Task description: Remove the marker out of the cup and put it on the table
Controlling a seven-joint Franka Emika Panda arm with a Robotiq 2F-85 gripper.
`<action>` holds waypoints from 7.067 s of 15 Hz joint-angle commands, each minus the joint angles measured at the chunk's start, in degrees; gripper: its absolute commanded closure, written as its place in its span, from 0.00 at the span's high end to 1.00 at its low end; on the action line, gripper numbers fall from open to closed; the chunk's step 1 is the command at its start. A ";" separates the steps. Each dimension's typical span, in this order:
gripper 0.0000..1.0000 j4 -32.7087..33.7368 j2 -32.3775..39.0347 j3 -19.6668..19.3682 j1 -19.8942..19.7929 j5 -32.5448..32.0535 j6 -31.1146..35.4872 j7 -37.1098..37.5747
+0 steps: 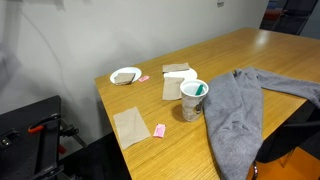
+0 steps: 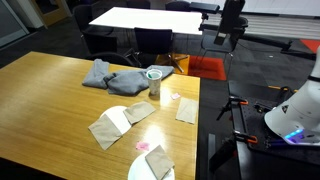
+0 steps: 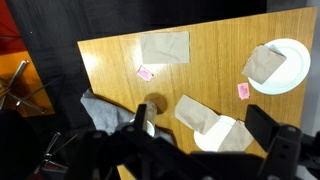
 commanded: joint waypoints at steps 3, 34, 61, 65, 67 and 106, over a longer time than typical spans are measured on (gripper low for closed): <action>1.00 -0.83 3.96 -5.77 -1.55 -0.86 7.21 -7.74; 1.00 -1.99 23.09 -12.45 -6.83 -4.94 39.45 -12.00; 0.54 6.45 44.51 -13.70 -9.39 4.72 48.07 -28.76; 0.43 7.69 46.39 -13.26 -9.84 5.01 48.20 -29.71; 0.43 8.14 47.14 -12.92 -10.15 5.28 48.44 -30.51; 0.24 21.44 63.47 -5.99 -14.36 5.91 53.03 -32.70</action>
